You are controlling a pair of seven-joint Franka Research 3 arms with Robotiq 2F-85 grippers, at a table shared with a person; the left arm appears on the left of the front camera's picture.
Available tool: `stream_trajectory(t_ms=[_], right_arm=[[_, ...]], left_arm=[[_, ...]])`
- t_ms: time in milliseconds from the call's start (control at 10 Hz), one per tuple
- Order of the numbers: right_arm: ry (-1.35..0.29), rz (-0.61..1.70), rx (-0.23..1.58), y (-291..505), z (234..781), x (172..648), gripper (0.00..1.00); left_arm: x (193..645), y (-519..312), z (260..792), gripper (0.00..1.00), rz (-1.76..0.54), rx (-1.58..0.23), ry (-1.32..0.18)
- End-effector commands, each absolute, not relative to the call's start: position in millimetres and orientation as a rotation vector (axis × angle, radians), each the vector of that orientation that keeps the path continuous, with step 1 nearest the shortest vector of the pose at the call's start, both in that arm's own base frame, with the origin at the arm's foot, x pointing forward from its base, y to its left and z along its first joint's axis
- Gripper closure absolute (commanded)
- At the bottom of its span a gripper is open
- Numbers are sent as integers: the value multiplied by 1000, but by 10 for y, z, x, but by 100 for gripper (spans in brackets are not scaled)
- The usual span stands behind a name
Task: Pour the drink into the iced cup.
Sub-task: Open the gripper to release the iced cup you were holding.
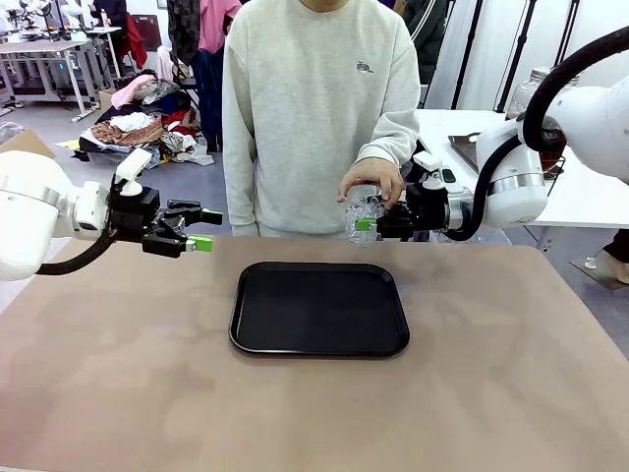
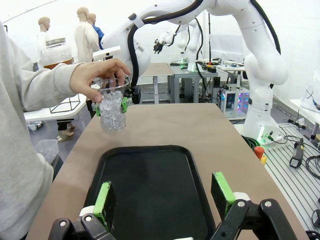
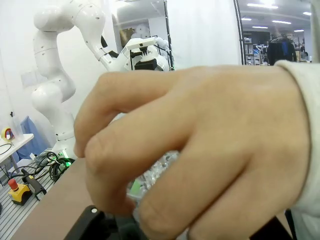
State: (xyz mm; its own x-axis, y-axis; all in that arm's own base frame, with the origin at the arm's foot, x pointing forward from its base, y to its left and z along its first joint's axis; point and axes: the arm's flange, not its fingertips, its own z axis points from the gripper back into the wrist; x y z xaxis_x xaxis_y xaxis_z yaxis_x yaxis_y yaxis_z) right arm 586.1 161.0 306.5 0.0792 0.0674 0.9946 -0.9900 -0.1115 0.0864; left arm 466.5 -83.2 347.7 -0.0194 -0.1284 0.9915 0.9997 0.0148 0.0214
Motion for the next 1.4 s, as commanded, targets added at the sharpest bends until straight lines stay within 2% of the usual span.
stream_trajectory(t_ms=[0,900,1300], right_arm=[[-1049,1263,1281,1612,3095,5870,42],[-1041,1254,1285,1593,3058,5879,42],[-1046,1203,1282,1291,3071,5872,42]], left_arm=[[4657,-831,3488,0,-1272,-1093,-1138],[4657,-831,3488,0,-1272,-1093,-1138],[4657,-831,3488,0,-1272,-1093,-1138]])
